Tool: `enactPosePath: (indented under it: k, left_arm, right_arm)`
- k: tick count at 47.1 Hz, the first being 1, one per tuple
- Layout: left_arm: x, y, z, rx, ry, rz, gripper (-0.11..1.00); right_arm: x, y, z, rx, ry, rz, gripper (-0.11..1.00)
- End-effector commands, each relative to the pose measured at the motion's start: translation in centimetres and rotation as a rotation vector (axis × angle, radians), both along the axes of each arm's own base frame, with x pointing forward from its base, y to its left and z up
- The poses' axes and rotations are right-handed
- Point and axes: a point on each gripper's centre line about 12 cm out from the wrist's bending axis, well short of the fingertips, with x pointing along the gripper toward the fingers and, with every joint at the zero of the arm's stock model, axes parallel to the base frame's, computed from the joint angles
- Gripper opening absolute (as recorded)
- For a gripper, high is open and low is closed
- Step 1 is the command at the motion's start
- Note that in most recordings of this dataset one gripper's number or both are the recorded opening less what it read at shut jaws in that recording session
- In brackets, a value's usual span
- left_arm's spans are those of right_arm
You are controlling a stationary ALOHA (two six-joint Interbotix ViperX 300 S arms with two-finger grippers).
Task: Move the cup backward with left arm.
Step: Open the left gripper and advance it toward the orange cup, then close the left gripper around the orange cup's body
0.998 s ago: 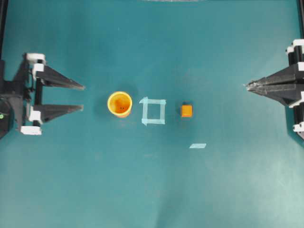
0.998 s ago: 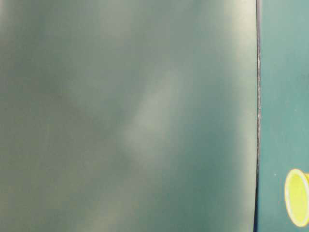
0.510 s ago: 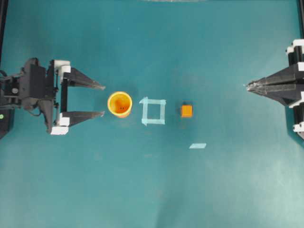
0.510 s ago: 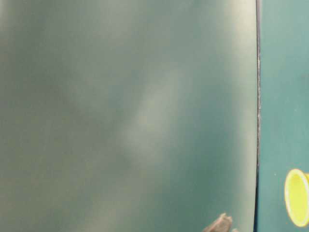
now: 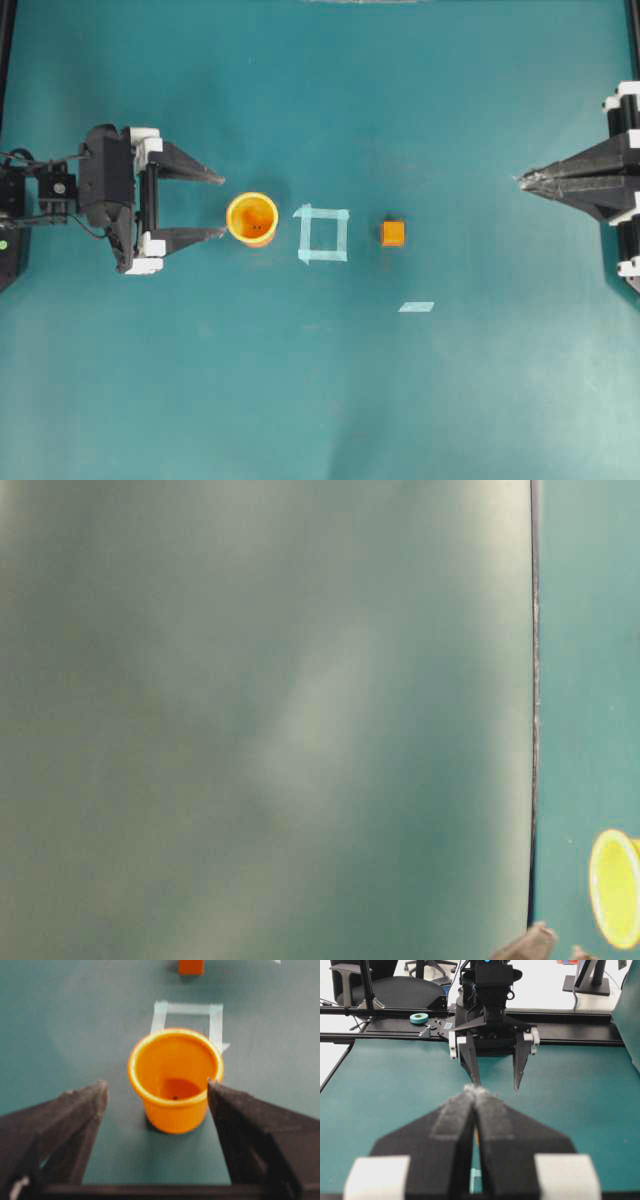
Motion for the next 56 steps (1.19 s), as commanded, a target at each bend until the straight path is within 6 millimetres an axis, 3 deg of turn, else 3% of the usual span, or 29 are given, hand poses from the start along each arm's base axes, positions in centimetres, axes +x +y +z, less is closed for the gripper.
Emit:
enactPosePath:
  k: [1, 25, 56]
  left_arm:
    - [0.3, -0.1, 0.2, 0.002, -0.02, -0.004, 0.78]
    - [1.4, -1.0, -3.1, -0.03, 0.084, -0.031, 0.78]
    - [5.7, -0.6, -3.6, -0.027, 0.052, -0.028, 0.78]
  right_arm:
    - [0.2, 0.0, 1.3, -0.002, -0.032, 0.002, -0.01]
    - [-0.1, 0.0, 2.0, -0.011, -0.029, 0.002, -0.01]
    - [-0.1, 0.0, 1.8, -0.012, -0.015, 0.002, -0.01]
